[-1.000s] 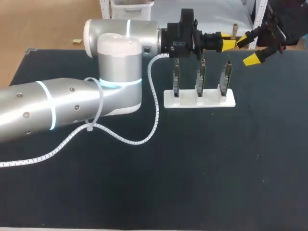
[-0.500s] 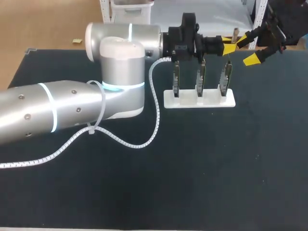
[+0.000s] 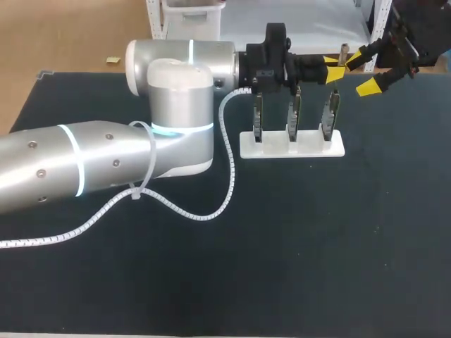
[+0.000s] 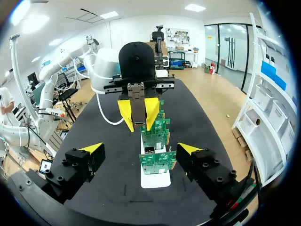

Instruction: Pick up the optical module with the left hand, and insert it into the network port with the right hand.

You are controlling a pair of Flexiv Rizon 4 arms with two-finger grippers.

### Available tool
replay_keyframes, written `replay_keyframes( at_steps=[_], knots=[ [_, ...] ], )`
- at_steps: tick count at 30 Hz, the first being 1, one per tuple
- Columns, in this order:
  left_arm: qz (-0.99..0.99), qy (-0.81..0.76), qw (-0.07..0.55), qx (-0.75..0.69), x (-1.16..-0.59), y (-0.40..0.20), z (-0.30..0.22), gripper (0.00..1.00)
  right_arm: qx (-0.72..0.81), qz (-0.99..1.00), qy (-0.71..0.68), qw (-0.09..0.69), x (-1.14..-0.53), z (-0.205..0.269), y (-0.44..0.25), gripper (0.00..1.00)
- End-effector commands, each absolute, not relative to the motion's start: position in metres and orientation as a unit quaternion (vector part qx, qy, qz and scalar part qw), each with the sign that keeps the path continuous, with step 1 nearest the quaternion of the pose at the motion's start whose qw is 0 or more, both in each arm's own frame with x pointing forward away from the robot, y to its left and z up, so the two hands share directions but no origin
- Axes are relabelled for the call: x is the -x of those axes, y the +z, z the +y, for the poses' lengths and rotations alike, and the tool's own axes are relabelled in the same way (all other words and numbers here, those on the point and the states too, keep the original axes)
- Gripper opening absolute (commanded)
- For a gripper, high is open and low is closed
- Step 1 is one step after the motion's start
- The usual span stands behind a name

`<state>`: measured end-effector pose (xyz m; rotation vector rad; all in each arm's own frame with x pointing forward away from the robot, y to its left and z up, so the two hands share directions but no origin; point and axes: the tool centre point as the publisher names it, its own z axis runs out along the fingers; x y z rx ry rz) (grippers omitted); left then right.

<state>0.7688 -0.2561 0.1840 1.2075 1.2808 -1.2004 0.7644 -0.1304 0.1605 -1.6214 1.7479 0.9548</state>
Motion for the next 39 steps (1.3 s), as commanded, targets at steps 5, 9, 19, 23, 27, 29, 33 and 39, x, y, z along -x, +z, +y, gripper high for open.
replay_keyframes(
  at_steps=[5,9,19,23,27,29,33,39],
  knots=[
    [0.528,-0.491,0.485,-0.496,-0.770,0.182,-0.258,0.00,0.605,0.654,0.355,0.284,-0.762,-0.130,0.161,1.00],
    [0.530,-0.491,0.481,-0.496,-0.771,0.181,-0.259,0.00,0.605,0.654,0.355,0.284,-0.762,-0.130,0.161,1.00],
    [0.532,-0.493,0.475,-0.499,-0.773,0.177,-0.261,0.00,0.605,0.654,0.355,0.284,-0.762,-0.130,0.161,1.00],
    [0.532,-0.494,0.475,-0.497,-0.773,0.176,-0.261,0.00,0.605,0.654,0.355,0.284,-0.762,-0.130,0.161,1.00],
    [0.532,-0.495,0.474,-0.498,-0.773,0.174,-0.261,0.00,0.605,0.654,0.355,0.284,-0.762,-0.130,0.161,1.00],
    [0.532,-0.494,0.473,-0.499,-0.773,0.174,-0.261,0.00,0.605,0.654,0.355,0.284,-0.762,-0.130,0.161,1.00],
    [0.533,-0.494,0.473,-0.498,-0.773,0.173,-0.261,0.00,0.605,0.654,0.355,0.284,-0.762,-0.130,0.161,1.00],
    [0.533,-0.494,0.470,-0.501,-0.774,0.172,-0.262,0.00,0.605,0.654,0.355,0.284,-0.762,-0.130,0.161,1.00]
  ],
)
